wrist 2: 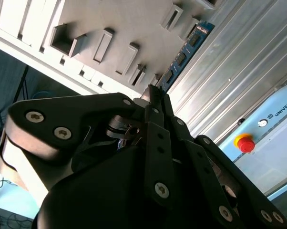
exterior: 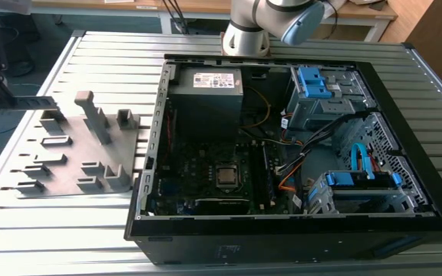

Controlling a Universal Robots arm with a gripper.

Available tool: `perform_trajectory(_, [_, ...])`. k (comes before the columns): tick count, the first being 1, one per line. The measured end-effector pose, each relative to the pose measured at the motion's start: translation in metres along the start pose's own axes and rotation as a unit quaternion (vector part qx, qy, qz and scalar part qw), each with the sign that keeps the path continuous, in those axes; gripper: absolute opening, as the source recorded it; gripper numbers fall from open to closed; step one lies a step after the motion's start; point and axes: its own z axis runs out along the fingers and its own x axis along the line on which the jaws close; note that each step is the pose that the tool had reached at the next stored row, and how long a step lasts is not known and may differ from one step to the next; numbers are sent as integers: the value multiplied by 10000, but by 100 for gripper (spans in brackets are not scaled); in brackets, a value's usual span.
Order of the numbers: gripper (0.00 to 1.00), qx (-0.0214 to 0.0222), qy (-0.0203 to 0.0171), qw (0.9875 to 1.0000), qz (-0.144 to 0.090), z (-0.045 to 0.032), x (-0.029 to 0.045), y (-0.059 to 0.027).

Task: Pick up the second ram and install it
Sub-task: 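Pick up the second ram and move it above second insertion slot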

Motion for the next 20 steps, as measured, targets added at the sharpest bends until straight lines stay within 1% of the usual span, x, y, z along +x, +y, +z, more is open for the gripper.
perform_trajectory(5, [14,1,-11,10000,-1,-63,-3,1])
perform_trajectory(10, [14,0,-14,10000,0,-160,-7,3])
perform_trajectory(17, [14,1,-15,10000,0,-165,-8,3])
perform_trajectory(20, [14,0,-15,10000,-1,-167,-6,-27])
